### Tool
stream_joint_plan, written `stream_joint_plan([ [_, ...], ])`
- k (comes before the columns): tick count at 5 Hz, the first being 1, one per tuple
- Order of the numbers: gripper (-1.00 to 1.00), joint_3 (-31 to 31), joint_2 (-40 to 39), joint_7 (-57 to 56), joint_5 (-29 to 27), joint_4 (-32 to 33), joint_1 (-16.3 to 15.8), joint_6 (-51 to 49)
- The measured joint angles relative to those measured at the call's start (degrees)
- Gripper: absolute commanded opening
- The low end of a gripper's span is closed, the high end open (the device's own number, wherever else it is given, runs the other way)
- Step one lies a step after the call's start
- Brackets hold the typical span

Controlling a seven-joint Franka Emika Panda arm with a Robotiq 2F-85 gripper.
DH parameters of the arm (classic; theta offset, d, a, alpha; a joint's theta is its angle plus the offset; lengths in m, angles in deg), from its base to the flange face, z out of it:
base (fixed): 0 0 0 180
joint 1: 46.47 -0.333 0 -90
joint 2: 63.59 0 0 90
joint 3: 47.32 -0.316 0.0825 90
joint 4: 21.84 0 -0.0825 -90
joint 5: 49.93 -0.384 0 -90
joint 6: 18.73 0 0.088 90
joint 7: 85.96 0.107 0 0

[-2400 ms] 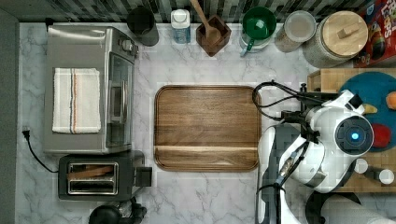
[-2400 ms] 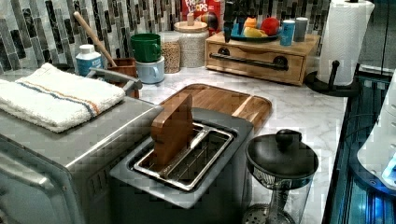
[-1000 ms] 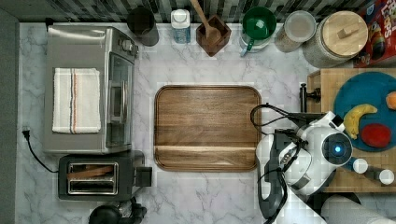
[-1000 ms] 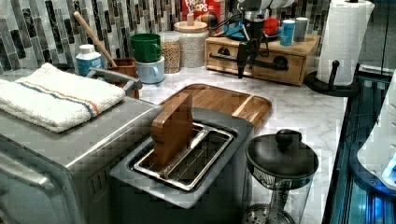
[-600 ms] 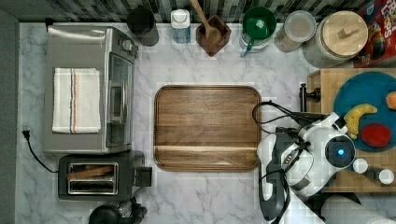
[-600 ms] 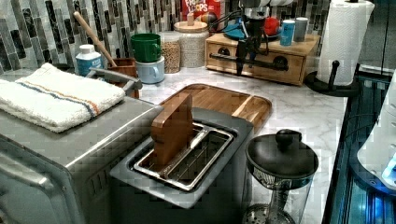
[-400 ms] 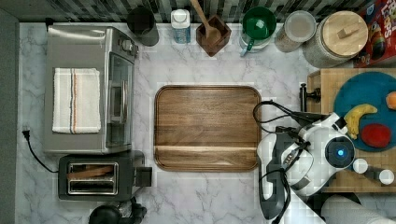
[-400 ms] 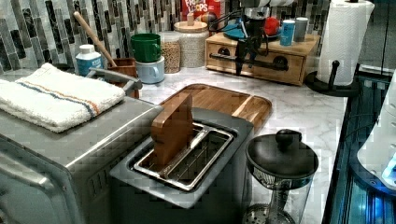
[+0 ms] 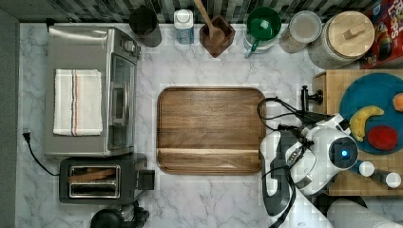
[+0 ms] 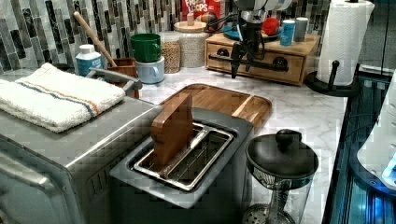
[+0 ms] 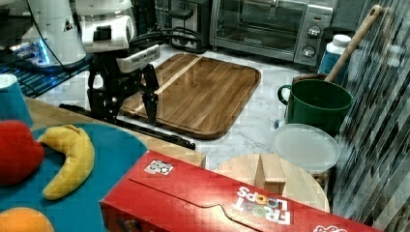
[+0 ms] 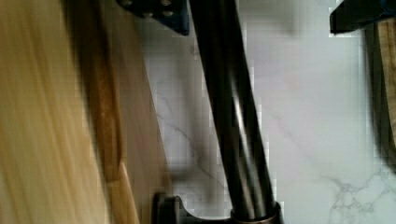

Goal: Open the drawer.

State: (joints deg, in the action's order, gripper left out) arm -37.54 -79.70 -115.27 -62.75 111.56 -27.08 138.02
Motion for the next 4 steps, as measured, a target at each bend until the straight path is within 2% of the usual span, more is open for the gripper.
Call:
stream_joint_plan([
  [1,1.0,-1.16,0.03,7.11,-0.42,0.0,-0.76,-0.17],
  [2,1.0,-1.53,-0.01,16.39,0.03,0.11,-4.28,-0.56],
  [4,1.0,-4.36,0.15,26.02,6.23,0.9,-13.22,-0.62],
])
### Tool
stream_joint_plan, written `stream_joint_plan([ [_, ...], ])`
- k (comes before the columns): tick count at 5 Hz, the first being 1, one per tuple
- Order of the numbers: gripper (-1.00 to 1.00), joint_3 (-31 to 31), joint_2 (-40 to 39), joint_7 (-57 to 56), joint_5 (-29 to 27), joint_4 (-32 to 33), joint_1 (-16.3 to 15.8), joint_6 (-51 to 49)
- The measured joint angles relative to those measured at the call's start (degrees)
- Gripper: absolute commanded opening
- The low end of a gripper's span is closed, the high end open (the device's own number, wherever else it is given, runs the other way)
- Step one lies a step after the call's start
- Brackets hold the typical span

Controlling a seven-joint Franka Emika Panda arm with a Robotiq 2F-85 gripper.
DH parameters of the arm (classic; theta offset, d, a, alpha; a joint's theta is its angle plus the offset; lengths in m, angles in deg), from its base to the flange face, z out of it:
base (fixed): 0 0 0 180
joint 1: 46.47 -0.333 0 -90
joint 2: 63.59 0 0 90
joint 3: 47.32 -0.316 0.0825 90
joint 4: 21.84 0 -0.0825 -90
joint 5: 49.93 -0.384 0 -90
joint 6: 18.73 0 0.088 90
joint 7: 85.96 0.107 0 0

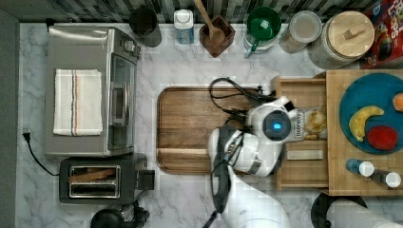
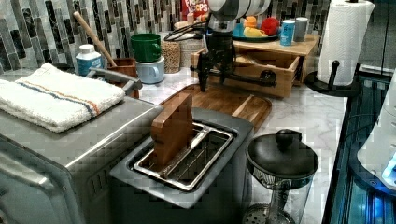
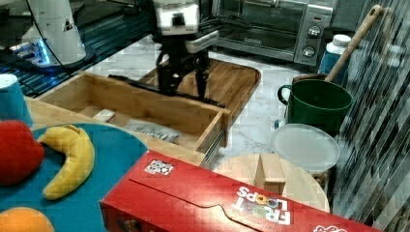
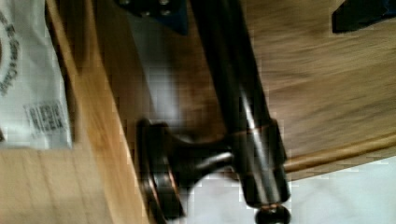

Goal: Open the drawer.

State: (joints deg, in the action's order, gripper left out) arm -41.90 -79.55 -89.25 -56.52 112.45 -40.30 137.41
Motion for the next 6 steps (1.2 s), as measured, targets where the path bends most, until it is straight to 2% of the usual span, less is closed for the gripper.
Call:
stream_joint_plan([
  [1,1.0,-1.5,0.53,3.78,1.73,0.78,-3.52,-0.62],
  [6,1.0,-1.4,1.7,4.78,2.36,1.68,-3.72,-2.46],
])
